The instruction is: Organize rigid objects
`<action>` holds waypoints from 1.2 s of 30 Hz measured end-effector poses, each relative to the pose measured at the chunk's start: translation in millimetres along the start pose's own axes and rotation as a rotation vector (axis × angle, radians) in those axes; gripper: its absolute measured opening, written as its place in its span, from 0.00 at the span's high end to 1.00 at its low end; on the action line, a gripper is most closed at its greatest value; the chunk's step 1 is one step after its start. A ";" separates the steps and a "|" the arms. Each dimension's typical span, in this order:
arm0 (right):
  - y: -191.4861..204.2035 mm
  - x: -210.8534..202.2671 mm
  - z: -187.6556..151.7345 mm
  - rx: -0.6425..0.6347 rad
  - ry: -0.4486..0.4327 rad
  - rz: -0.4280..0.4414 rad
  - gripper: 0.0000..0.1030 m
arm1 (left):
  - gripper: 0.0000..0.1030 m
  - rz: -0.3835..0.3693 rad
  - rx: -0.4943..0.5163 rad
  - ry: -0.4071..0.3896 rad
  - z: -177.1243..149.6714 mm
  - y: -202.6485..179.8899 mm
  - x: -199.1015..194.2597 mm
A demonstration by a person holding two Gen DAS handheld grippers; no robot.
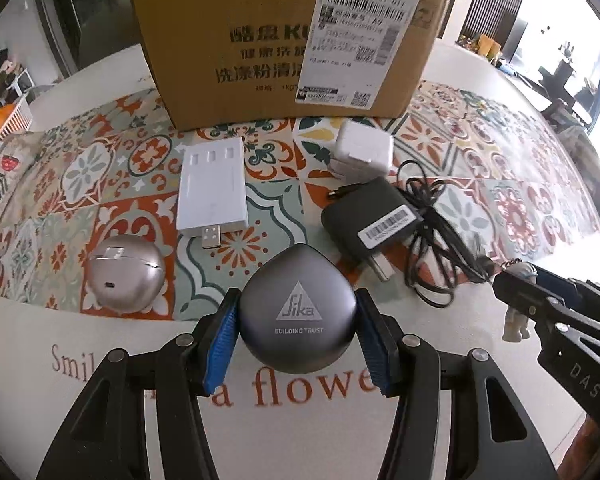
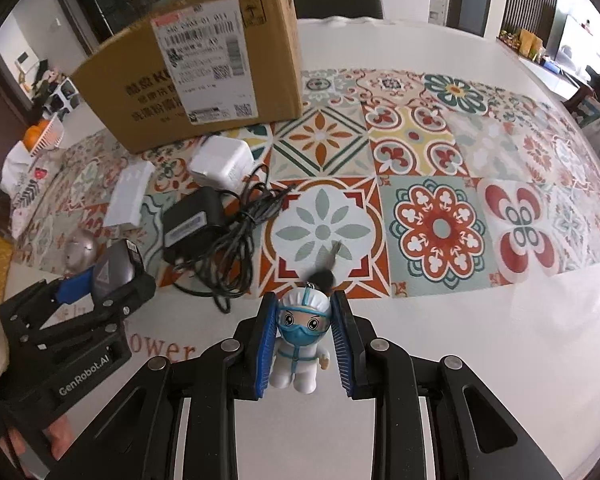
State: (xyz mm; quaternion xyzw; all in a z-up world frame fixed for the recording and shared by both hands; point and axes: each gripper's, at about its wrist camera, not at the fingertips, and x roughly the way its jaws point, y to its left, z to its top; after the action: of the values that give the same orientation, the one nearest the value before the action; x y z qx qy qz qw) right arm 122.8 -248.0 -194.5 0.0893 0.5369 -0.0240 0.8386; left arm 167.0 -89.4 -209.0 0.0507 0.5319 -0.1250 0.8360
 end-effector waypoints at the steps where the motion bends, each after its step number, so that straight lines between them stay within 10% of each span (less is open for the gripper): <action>1: 0.8 -4.6 -0.4 -0.004 -0.007 0.000 0.73 | 0.47 0.000 -0.001 -0.004 0.1 0.2 -5.0; 36: 58.0 -131.0 72.3 -0.129 -0.362 0.124 0.73 | 0.47 -0.014 -0.029 -0.310 71.4 23.7 -141.8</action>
State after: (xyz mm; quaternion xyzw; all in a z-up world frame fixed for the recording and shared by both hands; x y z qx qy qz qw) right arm 140.2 -211.0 -39.3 0.0626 0.3714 0.0462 0.9252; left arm 178.8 -60.1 -51.6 0.0149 0.3985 -0.1294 0.9079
